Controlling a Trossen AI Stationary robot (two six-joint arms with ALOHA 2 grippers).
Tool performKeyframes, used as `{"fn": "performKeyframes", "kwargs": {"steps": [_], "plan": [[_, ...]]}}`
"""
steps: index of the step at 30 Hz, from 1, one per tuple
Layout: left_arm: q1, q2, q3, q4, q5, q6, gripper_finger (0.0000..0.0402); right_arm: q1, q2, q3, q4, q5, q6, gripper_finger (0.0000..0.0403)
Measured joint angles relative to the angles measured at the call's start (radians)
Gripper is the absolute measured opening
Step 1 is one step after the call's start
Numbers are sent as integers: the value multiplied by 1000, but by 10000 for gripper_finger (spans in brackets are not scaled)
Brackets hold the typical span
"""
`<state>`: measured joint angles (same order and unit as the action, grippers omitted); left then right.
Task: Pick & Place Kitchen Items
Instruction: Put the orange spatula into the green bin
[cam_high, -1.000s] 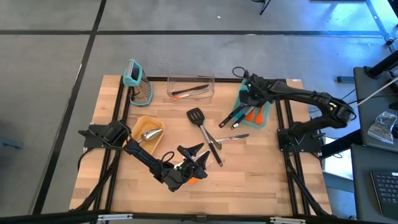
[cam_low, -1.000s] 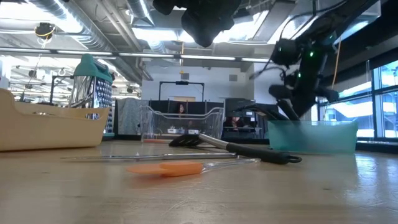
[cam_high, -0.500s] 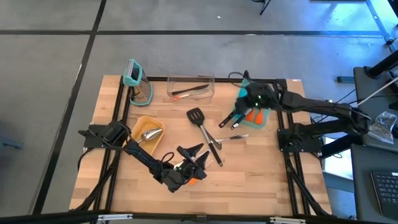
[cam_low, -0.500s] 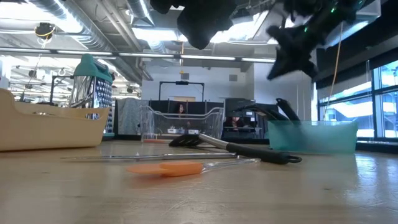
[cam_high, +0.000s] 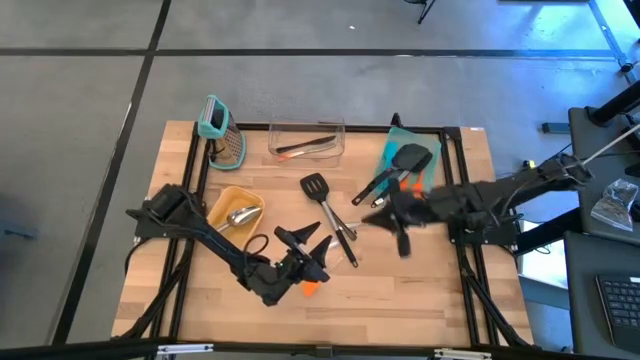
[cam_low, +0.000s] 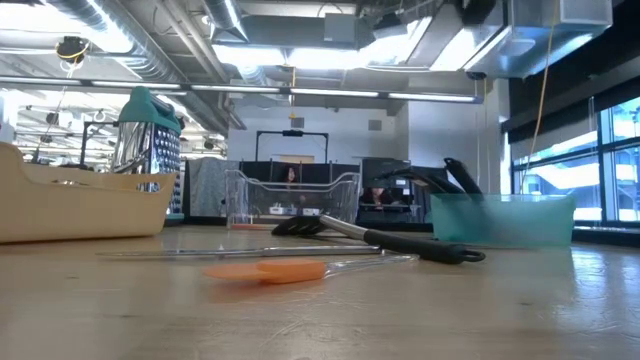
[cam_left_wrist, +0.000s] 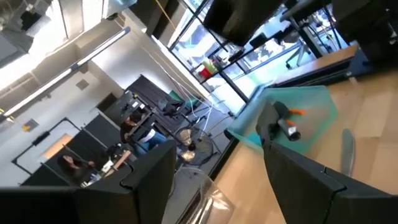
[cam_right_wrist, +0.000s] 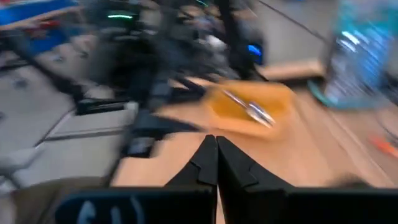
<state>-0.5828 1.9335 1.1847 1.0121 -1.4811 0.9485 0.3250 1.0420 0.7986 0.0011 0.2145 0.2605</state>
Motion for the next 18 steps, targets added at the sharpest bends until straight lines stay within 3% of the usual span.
{"fn": "performKeyframes", "kwargs": {"steps": [9, 18], "plan": [[-7, -47, 0, 1, 0, -14, 242, 248, -69, 0, 184, 3, -119, 0], [-77, -40, 0, -113, -20, -194, 242, 330, -82, 1, 140, -16, -172, 0]]}}
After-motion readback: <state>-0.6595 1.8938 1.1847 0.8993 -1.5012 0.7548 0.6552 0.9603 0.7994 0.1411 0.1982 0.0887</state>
